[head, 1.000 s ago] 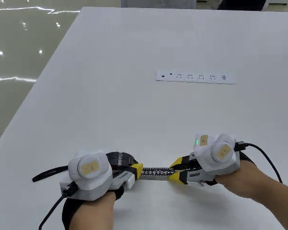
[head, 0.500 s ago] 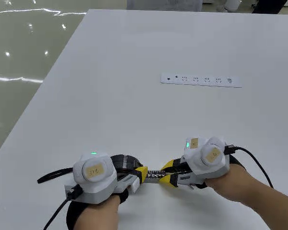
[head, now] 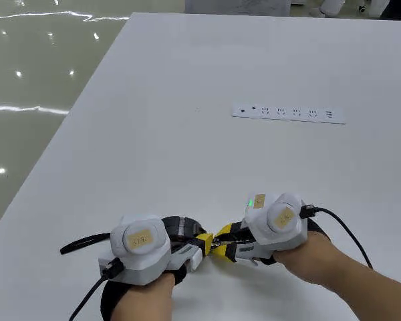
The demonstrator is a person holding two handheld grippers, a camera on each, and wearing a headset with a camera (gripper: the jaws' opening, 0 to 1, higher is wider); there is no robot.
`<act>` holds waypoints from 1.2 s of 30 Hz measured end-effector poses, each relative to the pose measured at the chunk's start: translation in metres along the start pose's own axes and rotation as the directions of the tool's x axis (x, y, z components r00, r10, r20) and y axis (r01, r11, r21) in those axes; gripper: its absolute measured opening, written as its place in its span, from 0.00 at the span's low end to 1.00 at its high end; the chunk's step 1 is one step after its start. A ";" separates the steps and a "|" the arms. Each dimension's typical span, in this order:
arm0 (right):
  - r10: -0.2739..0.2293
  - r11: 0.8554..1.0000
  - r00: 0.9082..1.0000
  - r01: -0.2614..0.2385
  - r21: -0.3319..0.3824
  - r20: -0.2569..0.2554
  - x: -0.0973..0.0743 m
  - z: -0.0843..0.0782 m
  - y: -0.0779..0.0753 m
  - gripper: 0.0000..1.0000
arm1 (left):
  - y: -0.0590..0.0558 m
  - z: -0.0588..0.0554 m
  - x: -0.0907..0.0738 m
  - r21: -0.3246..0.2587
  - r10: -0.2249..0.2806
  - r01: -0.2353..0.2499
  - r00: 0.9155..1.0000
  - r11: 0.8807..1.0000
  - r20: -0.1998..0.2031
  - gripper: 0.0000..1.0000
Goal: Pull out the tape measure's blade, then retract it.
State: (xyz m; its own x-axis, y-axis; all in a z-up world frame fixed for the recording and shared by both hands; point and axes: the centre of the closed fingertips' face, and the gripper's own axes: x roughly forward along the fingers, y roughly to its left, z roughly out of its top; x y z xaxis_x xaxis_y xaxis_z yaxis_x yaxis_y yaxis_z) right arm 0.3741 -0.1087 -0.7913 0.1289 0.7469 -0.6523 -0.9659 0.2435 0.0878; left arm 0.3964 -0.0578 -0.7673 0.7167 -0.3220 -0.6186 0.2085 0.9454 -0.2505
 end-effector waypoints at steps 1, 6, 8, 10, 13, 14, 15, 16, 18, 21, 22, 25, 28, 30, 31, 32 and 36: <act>0.000 1.000 1.000 0.000 -0.001 0.000 0.001 0.000 0.000 0.11 | 0.000 0.000 0.000 0.000 0.000 0.000 1.000 1.000 0.000 0.60; -0.002 1.000 1.000 0.002 -0.003 0.000 0.003 0.002 0.000 0.12 | 0.000 0.000 0.001 -0.001 0.000 0.000 1.000 1.000 0.001 0.60; -0.001 1.000 1.000 0.001 -0.003 0.001 0.004 0.003 0.001 0.12 | 0.000 0.000 0.001 0.000 -0.001 0.001 1.000 1.000 0.002 0.60; -0.001 1.000 1.000 0.001 -0.004 0.001 0.004 0.002 0.000 0.12 | 0.000 0.000 0.001 0.001 -0.001 0.001 1.000 1.000 0.002 0.60; -0.001 1.000 1.000 0.001 -0.004 -0.002 0.004 0.002 0.000 0.12 | 0.000 0.000 0.001 -0.001 -0.001 0.001 1.000 1.000 0.003 0.60; -0.002 1.000 1.000 0.002 -0.002 -0.003 0.004 0.002 0.000 0.12 | 0.000 0.000 0.001 0.001 -0.001 0.001 1.000 1.000 0.002 0.60; -0.003 1.000 1.000 0.003 -0.002 -0.004 0.004 0.002 0.000 0.13 | 0.000 0.000 0.001 0.000 -0.001 0.001 1.000 1.000 0.002 0.60; -0.002 1.000 1.000 0.002 0.001 -0.004 0.004 0.002 0.001 0.13 | -0.001 0.000 0.001 0.006 -0.002 0.002 1.000 1.000 0.001 0.61; -0.003 1.000 1.000 0.003 0.002 -0.004 0.004 0.002 0.001 0.14 | -0.001 0.000 0.001 0.003 -0.002 0.002 1.000 1.000 0.004 0.61; -0.004 1.000 1.000 0.004 0.001 -0.002 0.004 0.001 0.002 0.15 | -0.001 0.000 0.001 0.005 -0.004 0.004 1.000 1.000 0.005 0.62; -0.004 1.000 1.000 0.004 0.003 -0.003 0.004 0.001 0.002 0.15 | -0.001 0.000 0.000 0.011 -0.005 0.005 1.000 1.000 0.004 0.62; -0.005 1.000 1.000 0.005 0.007 0.000 0.004 0.001 0.003 0.21 | -0.001 0.000 0.001 0.003 -0.018 0.018 1.000 1.000 -0.001 0.63; -0.010 1.000 1.000 0.010 0.013 -0.003 0.003 0.001 0.003 0.24 | -0.002 0.000 0.000 0.007 -0.029 0.029 1.000 1.000 0.001 0.62; -0.012 1.000 1.000 0.012 0.024 0.004 0.003 0.001 0.003 0.26 | -0.001 0.000 -0.001 -0.001 -0.038 0.038 0.999 0.999 0.005 0.62; -0.011 1.000 1.000 0.011 0.027 0.005 0.003 0.002 0.003 0.26 | -0.001 -0.001 -0.001 0.002 -0.039 0.039 0.999 0.999 0.000 0.62; -0.015 1.000 1.000 0.015 0.023 0.001 0.003 0.001 0.003 0.26 | -0.002 -0.002 -0.001 0.011 -0.039 0.039 0.999 0.999 -0.004 0.62; -0.029 0.999 1.000 0.028 0.032 0.009 -0.002 0.005 0.000 0.27 | -0.002 -0.001 -0.004 0.003 -0.049 0.049 0.999 0.999 0.003 0.63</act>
State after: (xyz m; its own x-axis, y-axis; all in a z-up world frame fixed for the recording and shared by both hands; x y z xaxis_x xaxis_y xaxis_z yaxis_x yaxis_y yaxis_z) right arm 0.3750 -0.1072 -0.7858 0.1586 0.7452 -0.6477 -0.9543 0.2840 0.0931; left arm 0.3922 -0.0580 -0.7649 0.7076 -0.3678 -0.6034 0.2456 0.9287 -0.2780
